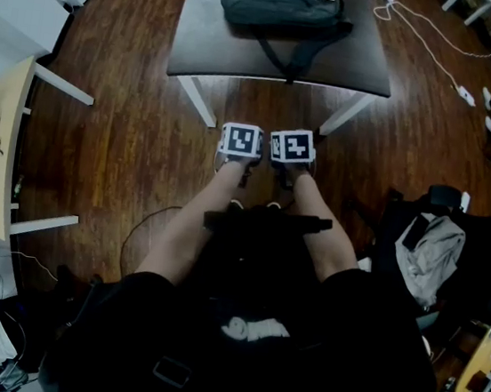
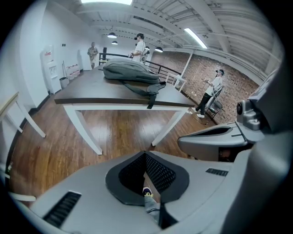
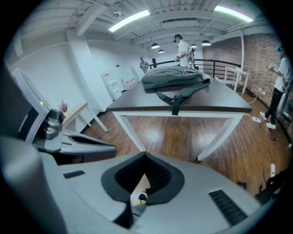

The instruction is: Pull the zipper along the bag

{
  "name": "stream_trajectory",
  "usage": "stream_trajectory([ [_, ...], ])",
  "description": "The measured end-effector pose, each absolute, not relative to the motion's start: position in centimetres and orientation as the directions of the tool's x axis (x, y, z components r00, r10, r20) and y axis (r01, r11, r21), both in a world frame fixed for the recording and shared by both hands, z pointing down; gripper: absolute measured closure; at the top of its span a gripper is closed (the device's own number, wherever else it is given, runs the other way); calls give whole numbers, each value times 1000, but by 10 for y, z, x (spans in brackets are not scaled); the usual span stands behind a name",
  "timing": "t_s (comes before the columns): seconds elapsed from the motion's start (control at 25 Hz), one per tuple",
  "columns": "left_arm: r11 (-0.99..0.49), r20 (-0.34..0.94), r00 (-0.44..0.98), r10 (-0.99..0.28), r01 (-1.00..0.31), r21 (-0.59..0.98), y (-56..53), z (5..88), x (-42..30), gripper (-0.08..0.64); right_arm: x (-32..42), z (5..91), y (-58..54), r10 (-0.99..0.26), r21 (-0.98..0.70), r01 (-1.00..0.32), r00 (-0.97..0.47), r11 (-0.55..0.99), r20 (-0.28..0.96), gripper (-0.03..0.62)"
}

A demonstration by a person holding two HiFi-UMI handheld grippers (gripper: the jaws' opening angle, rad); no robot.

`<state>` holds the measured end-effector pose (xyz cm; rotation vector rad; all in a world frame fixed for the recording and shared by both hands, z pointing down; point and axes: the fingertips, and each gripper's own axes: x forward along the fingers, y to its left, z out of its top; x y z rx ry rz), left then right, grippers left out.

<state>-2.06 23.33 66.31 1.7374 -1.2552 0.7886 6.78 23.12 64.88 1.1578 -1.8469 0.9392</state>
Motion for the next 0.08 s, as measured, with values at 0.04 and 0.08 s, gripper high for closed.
stream_trajectory([
  [0.04,-145,869,259,-421,-965,218,236,664,-29,560,68,649,232,-377,-193,-928,-311,319,873,571],
  [0.08,-136,883,217,-416,-975,176,237,665,-38,561,67,648,231,-380,-196,-928,-314,318,870,571],
])
